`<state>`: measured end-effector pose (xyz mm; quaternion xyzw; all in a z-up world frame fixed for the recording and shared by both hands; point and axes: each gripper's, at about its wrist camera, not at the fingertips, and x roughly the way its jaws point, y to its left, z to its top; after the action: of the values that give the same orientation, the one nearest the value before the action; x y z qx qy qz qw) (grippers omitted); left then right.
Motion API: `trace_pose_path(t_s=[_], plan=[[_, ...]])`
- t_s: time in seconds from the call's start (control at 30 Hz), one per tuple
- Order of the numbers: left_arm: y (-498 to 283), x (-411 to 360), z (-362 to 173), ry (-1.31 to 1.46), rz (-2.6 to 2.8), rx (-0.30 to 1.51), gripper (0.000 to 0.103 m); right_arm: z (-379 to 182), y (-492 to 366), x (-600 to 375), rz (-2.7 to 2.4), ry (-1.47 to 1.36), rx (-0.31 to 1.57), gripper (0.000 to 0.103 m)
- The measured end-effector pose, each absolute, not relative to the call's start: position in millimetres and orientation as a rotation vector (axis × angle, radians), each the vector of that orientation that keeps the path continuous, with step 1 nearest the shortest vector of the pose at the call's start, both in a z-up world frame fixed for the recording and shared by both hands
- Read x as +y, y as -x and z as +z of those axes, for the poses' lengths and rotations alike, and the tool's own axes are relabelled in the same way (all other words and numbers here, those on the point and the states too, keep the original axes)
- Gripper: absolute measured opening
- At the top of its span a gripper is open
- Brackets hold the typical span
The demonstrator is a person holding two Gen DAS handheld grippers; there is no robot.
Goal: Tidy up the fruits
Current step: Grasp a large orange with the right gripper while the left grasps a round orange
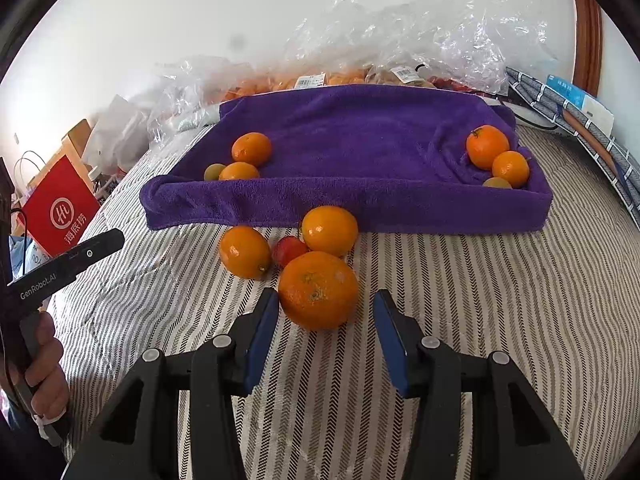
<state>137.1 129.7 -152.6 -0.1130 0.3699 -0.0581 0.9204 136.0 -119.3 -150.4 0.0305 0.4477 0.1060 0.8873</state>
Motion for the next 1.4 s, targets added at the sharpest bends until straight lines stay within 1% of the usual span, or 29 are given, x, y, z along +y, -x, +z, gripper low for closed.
trace_pose_path(t_s=[0.17, 0.37, 0.5, 0.63, 0.7, 0.73, 0.77, 0.83, 0.93, 1.07, 1.23, 1.4], plan=[[-139, 129, -155, 0.238, -0.122, 0.769, 0.044, -155, -146, -112, 0.205, -0.041, 0.952, 0.043], [-141, 124, -160, 0.221, -0.153, 0.804, 0.044, -153, -141, -116, 0.2, -0.035, 0.942, 0.042], [-136, 117, -164, 0.187, -0.148, 0.845, 0.044, -146, -129, -130, 0.194, -0.044, 0.913, 0.042], [-128, 116, -164, 0.181, -0.138, 0.848, 0.045, -142, -119, -150, 0.159, -0.036, 0.896, 0.042], [-126, 117, -164, 0.186, -0.147, 0.85, 0.05, -141, -115, -160, 0.143, -0.041, 0.893, 0.042], [-125, 117, -164, 0.189, -0.157, 0.852, 0.057, -141, -113, -167, 0.134, -0.047, 0.89, 0.042], [-124, 117, -165, 0.193, -0.161, 0.855, 0.059, -141, -111, -173, 0.124, -0.051, 0.887, 0.042], [-121, 115, -164, 0.185, -0.14, 0.858, 0.059, -140, -108, -184, 0.105, -0.06, 0.879, 0.042], [-121, 101, -162, 0.146, -0.18, 0.881, 0.058, -138, -105, -201, 0.078, -0.073, 0.866, 0.042], [-130, 79, -152, 0.196, -0.288, 0.88, 0.058, -136, -101, -218, 0.038, -0.056, 0.845, 0.042], [-143, 33, -146, 0.092, -0.327, 0.854, 0.058, -133, -98, -237, 0.015, -0.056, 0.84, 0.042], [-156, 7, -147, 0.079, -0.387, 0.835, 0.058, -133, -93, -246, -0.006, -0.024, 0.832, 0.042]])
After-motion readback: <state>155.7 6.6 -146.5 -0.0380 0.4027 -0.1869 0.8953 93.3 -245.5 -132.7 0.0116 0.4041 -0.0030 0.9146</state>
